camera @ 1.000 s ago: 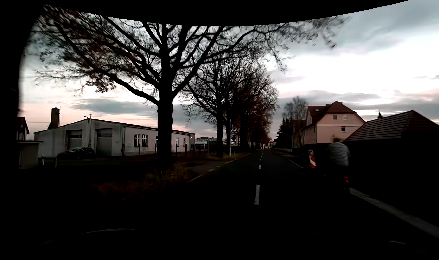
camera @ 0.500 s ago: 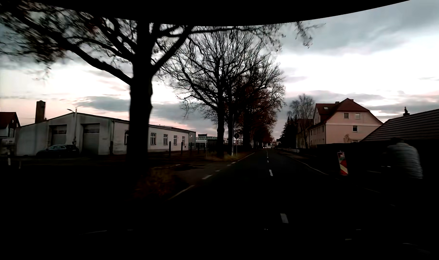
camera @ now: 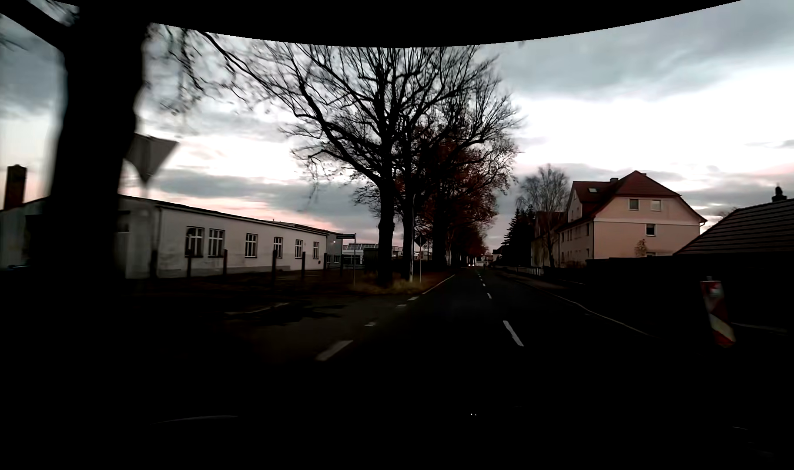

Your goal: Follow the waypoints while adhering to traffic rules and regulations

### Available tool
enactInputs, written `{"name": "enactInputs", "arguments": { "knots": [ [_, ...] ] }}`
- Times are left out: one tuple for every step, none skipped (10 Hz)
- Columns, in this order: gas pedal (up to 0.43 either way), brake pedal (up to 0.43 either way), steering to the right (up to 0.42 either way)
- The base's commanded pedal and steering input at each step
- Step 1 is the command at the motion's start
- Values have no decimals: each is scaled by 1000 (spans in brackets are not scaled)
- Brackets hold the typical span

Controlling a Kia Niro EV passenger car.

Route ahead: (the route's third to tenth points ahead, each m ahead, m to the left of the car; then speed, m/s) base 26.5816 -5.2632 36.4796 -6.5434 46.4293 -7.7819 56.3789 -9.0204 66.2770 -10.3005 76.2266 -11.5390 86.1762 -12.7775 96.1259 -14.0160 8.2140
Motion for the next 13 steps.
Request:
{"name": "enactInputs", "arguments": {
  "knots": [
    [209, 0, 53],
    [209, 0, 55],
    [228, 0, 56],
    [228, 0, 59],
    [228, 0, 59],
    [228, 0, 59],
    [228, 0, 58],
    [240, 0, 54],
    [248, 0, 53],
    [248, 0, 52],
    [248, 0, 52],
    [260, 0, 52],
    [260, 0, 52]
  ]
}}
